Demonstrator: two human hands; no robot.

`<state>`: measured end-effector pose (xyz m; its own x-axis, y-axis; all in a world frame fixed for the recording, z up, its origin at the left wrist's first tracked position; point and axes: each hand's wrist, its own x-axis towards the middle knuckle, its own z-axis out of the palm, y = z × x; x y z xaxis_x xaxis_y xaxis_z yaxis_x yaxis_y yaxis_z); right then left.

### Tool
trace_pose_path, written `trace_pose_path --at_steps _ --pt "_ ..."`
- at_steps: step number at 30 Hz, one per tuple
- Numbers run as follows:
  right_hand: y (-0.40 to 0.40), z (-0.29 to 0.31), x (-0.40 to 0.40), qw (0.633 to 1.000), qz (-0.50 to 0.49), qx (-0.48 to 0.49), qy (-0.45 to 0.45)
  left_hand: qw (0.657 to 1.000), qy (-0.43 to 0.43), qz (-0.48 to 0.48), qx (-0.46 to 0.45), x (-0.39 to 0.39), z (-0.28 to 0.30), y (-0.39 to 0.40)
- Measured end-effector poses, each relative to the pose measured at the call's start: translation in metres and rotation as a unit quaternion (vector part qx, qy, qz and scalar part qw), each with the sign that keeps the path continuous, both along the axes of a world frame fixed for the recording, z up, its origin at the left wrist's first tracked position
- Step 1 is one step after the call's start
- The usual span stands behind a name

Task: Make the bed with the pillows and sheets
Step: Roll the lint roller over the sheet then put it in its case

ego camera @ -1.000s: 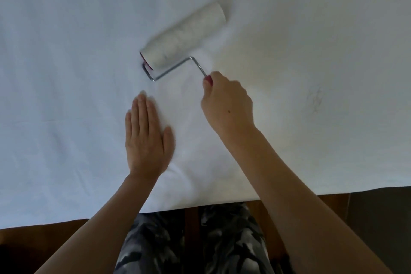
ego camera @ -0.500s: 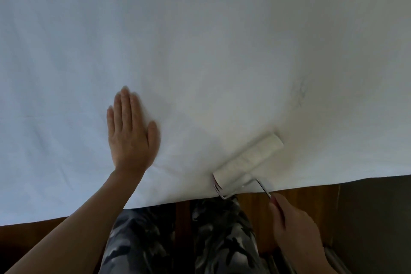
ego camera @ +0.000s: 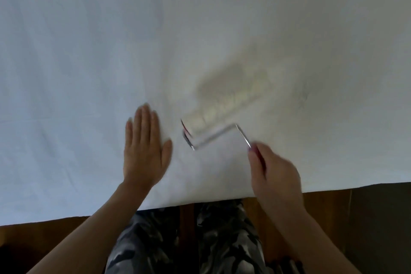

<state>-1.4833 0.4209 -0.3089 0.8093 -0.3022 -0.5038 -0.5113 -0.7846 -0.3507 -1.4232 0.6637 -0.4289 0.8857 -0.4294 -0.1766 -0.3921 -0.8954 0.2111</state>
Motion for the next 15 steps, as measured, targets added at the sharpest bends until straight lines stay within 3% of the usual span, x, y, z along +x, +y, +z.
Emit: trace_pose_path --at_steps 4,8,12,15 --pt "0.036 -0.015 0.12 0.995 -0.041 0.06 -0.073 0.987 0.012 -0.16 -0.007 -0.034 0.002 -0.003" --pt "0.06 -0.028 0.194 0.996 0.005 0.033 -0.082 0.938 0.056 -0.341 -0.019 -0.074 0.002 -0.009" --pt "0.054 -0.047 0.186 0.999 0.016 0.022 -0.027 0.882 0.086 -0.462 -0.033 -0.099 0.005 -0.019" --pt "0.037 -0.053 0.134 1.0 0.004 0.01 -0.004 0.87 0.081 -0.479 -0.082 -0.107 0.013 -0.026"
